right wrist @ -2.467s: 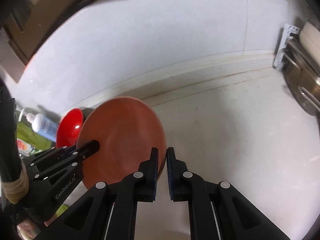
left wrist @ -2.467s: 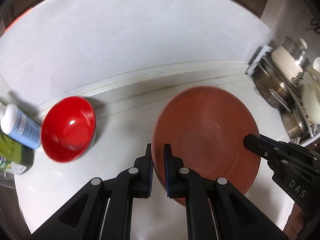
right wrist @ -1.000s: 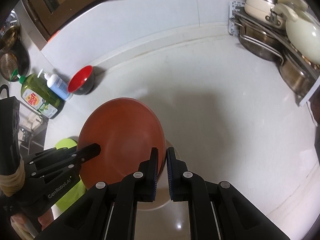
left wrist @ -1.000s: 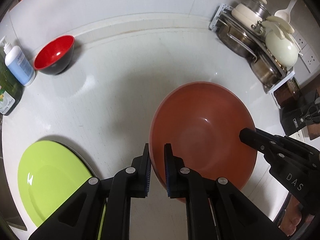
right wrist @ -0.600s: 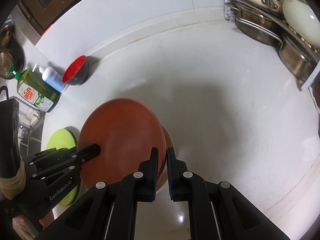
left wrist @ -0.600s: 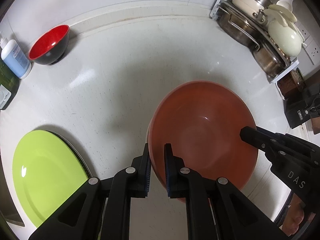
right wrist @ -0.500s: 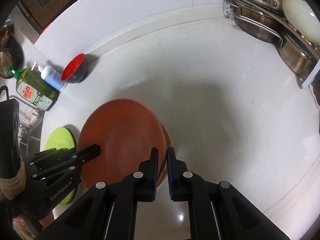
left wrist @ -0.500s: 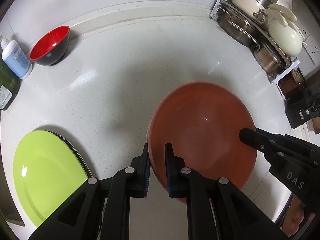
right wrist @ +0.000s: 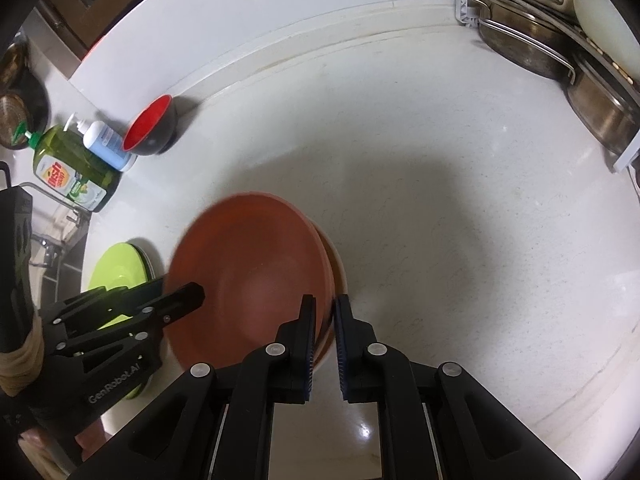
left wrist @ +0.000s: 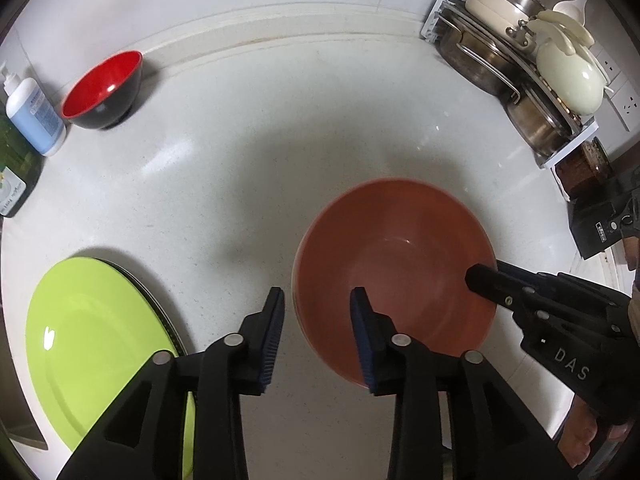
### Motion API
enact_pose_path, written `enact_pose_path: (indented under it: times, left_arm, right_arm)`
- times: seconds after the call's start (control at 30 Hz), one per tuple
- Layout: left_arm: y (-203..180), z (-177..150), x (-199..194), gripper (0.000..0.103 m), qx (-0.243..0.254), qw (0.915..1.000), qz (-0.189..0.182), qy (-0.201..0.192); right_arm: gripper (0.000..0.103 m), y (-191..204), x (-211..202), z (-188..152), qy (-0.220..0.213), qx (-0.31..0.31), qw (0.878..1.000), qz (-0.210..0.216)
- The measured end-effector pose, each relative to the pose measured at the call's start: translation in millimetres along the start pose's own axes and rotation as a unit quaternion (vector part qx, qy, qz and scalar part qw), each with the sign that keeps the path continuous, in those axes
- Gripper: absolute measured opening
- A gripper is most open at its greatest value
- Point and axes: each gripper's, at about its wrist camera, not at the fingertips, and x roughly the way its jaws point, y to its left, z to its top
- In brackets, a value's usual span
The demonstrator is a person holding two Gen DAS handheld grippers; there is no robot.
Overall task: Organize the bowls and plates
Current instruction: 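Lower the pink bowl into the white bowl and open both tools, then move both tools to the red-and-black bowl beside the soap bottles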
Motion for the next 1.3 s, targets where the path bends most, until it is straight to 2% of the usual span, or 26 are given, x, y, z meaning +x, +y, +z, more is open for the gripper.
enact_pose_path:
  times: [0.07,0.1,0.13,0.2,0.5,0.63,1.13,1.3]
  left_arm:
    - [1,0,-4,0.041,0.004,0.9999,0.007,-0.010]
    - [2,0,-6,0.042,0.004,0.9999,0.008,-0.013]
    - [4,0,-7,0.043,0.004,0.9998,0.010,-0.015]
    - [6,1,-11,0.045,0.002,0.9997,0.011,-0.021]
    - [21,5,-37,0.054,0.008,0.9983,0.017,-0.055]
    - [35,7,-49,0.057,0.000,0.9972,0.023,-0.071]
    - [111,9,-99,0.066,-0.034,0.9879,0.074,-0.132]
    - [132,14,-109,0.071,-0.041,0.9838,0.088,-0.151]
  right_arm:
    - [0.014,-1,1,0,0.000,0.000,1.000,-0.002]
    - [0.019,-1,1,0,0.001,-0.001,1.000,-0.001]
    - [0.028,-1,1,0,0.001,-0.002,1.000,0.000]
    - [0.036,-1,0,0,-0.005,-0.004,1.000,-0.006]
    - [0.036,14,-20,2,-0.044,-0.024,0.998,-0.023]
    - [0.042,27,-29,6,-0.059,-0.037,0.997,-0.023]
    - [0.043,100,-35,24,-0.098,-0.074,0.992,0.007]
    - [0.048,123,-37,33,-0.112,-0.079,0.990,0.021]
